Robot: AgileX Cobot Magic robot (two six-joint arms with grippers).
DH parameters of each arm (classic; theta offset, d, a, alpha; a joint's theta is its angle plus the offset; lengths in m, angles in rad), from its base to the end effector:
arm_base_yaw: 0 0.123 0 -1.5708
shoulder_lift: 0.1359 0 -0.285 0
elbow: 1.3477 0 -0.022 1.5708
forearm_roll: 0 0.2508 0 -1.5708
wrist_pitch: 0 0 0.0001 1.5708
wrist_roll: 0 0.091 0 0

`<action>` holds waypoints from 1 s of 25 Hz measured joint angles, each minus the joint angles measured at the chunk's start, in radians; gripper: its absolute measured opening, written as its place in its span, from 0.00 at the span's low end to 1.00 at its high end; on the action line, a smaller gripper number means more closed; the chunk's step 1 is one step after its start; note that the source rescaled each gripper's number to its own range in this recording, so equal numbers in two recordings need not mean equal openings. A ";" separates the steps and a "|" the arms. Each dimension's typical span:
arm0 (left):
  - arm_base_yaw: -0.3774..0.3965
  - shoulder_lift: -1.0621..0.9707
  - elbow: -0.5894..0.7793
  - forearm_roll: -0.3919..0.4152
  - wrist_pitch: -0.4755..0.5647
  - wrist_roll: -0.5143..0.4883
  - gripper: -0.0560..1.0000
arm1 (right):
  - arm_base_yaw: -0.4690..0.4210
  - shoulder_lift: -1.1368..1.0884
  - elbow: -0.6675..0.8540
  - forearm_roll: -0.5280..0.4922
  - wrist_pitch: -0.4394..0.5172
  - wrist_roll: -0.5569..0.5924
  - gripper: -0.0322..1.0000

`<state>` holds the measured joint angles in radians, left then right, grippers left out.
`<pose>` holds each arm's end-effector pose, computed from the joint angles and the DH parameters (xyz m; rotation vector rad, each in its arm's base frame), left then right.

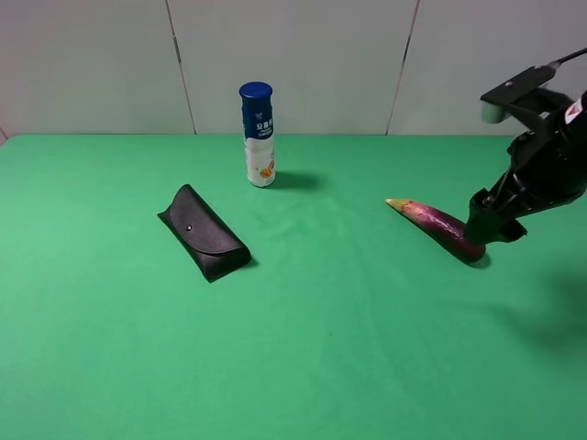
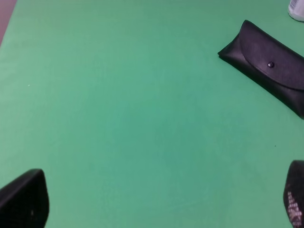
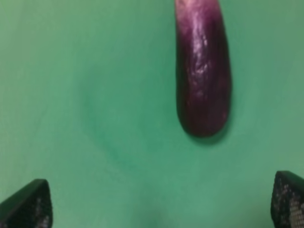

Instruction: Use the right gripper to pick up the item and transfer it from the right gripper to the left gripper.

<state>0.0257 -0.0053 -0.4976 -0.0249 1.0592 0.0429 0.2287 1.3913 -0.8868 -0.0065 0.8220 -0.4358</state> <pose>-0.0053 -0.0021 0.2767 0.0187 2.0396 0.0132 0.2487 0.0575 0.2401 -0.9220 2.6565 -0.0563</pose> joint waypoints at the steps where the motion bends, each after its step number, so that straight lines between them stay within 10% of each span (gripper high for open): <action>1: 0.000 0.000 0.000 0.000 0.000 0.000 0.98 | 0.000 0.016 -0.003 0.001 -0.001 -0.011 1.00; 25: 0.000 0.000 0.000 0.000 0.000 0.000 0.98 | -0.090 0.392 -0.133 0.017 -0.164 -0.120 1.00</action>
<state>0.0257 -0.0053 -0.4976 -0.0249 1.0592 0.0432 0.1388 1.7832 -1.0201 0.0106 0.6577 -0.5561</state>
